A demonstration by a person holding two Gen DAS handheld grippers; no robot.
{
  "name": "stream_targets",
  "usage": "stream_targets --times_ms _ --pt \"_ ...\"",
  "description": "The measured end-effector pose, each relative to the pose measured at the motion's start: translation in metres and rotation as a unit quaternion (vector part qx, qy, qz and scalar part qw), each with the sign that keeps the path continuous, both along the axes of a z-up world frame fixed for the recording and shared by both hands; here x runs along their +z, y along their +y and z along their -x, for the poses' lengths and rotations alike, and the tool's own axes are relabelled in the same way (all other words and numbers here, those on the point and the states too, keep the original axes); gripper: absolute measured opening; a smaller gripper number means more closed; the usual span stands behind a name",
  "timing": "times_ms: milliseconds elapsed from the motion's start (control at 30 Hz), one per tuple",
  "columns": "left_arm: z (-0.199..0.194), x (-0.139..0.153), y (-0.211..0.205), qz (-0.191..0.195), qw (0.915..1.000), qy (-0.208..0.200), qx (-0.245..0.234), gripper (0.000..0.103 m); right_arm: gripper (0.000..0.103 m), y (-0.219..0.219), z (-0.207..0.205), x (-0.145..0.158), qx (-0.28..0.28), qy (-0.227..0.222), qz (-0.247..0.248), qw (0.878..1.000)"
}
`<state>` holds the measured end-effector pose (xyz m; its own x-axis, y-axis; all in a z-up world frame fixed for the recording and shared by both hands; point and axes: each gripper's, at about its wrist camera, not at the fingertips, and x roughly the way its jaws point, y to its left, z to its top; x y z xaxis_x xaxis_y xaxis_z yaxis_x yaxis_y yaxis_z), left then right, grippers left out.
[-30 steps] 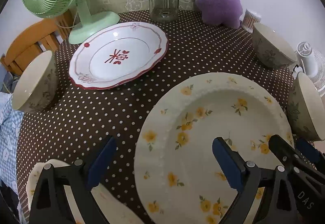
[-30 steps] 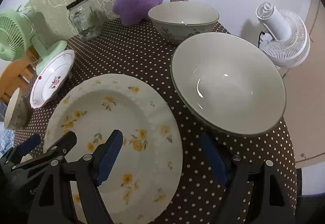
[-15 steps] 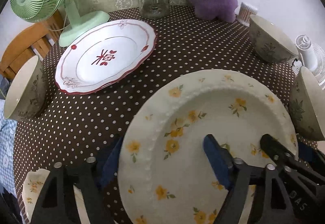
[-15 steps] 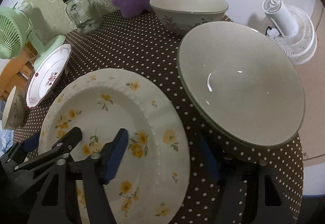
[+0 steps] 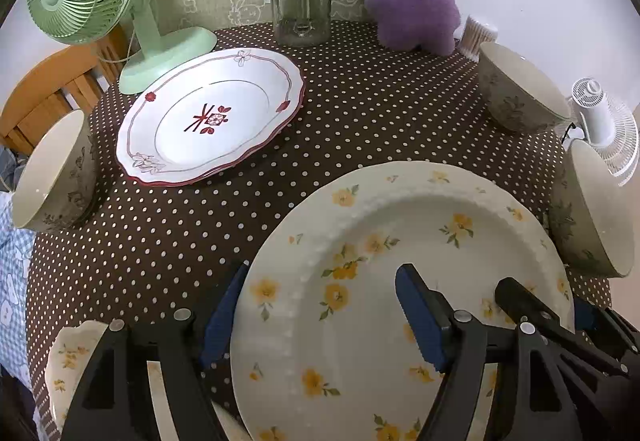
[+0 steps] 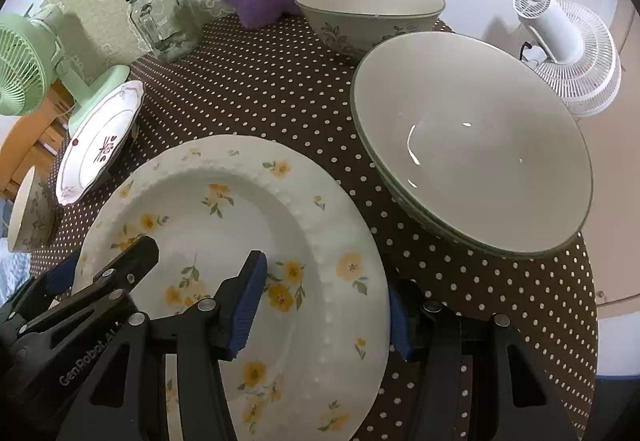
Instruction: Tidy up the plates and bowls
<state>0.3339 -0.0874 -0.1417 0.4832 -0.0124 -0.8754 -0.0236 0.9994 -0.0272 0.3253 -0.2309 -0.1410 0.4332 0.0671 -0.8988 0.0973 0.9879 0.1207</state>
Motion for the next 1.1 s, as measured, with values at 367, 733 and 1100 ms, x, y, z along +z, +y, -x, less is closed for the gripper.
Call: stream_targets --times_ms 367,733,1100 --pt "0.025 0.02 0.007 0.004 0.9999 -0.01 0.004 0.075 0.058 0.002 0.019 0.028 0.011 -0.027 -0.001 1.0" --pt "0.06 0.044 0.024 0.012 0.9995 -0.028 0.008 0.075 0.058 0.019 0.049 0.054 0.016 -0.045 0.008 0.999" --pt "0.101 0.059 0.06 0.01 0.9989 -0.042 0.016 0.075 0.058 0.057 0.088 0.069 0.033 -0.05 0.01 0.998"
